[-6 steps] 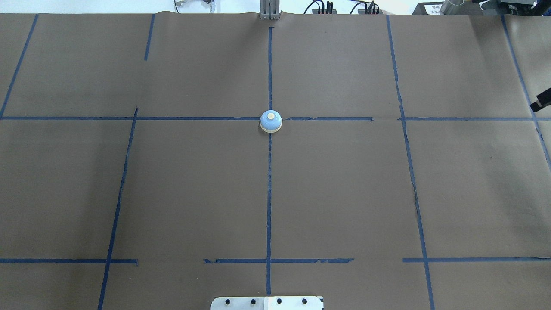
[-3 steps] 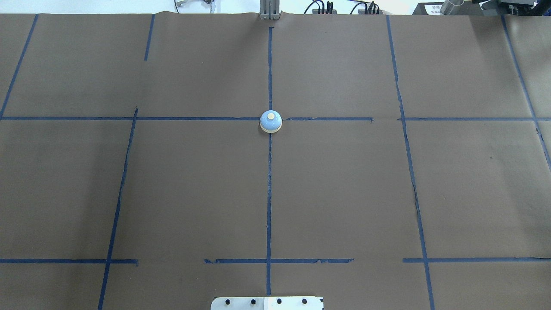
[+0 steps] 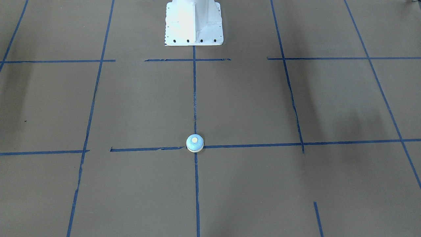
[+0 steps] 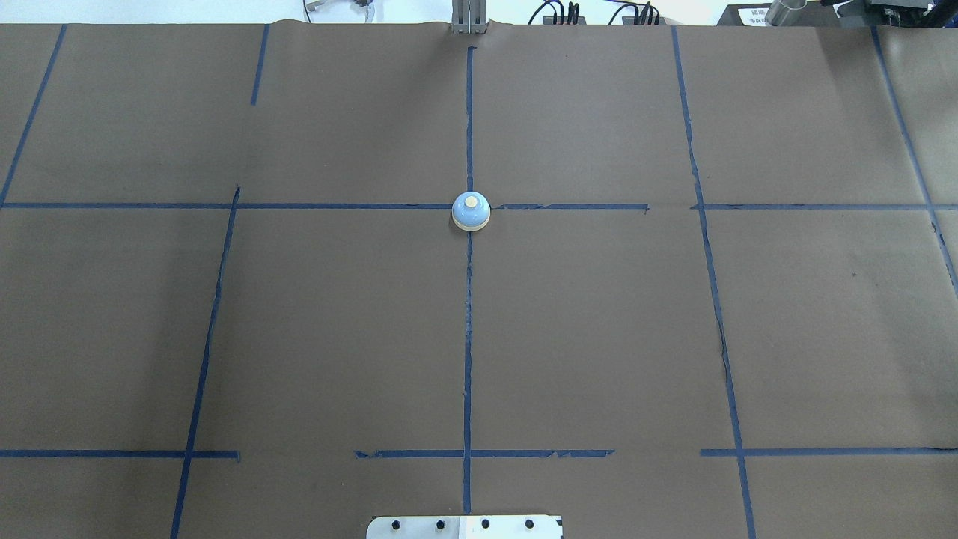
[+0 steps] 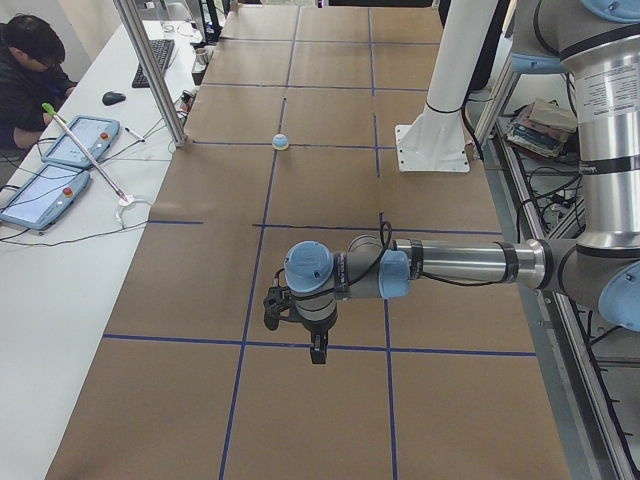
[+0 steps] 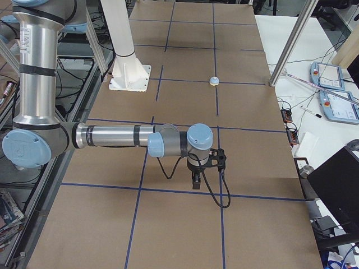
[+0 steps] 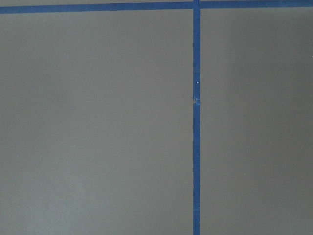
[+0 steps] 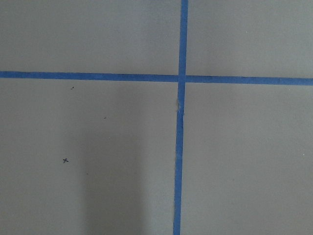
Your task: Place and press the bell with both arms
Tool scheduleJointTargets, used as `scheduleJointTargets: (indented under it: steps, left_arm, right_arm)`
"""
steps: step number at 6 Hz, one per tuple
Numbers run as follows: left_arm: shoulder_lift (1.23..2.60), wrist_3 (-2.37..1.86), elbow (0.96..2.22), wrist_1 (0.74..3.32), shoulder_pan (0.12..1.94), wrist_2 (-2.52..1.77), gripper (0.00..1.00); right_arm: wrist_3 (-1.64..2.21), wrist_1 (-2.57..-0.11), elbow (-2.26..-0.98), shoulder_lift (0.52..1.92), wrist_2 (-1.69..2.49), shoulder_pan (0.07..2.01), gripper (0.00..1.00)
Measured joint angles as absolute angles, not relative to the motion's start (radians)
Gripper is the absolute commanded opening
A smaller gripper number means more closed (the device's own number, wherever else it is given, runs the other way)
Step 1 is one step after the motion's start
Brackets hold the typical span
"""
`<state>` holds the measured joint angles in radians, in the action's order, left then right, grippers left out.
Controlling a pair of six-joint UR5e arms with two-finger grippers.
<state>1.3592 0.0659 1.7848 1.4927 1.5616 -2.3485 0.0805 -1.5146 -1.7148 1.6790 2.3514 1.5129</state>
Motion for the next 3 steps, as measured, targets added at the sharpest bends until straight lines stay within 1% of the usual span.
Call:
scheduleJointTargets:
  steps: [3]
  left_arm:
    - [1.358,0.066,1.786,1.493,1.562,-2.349,1.00]
  right_arm:
    - [0.078,-1.513,-1.716,1.684,2.352,1.513,1.00]
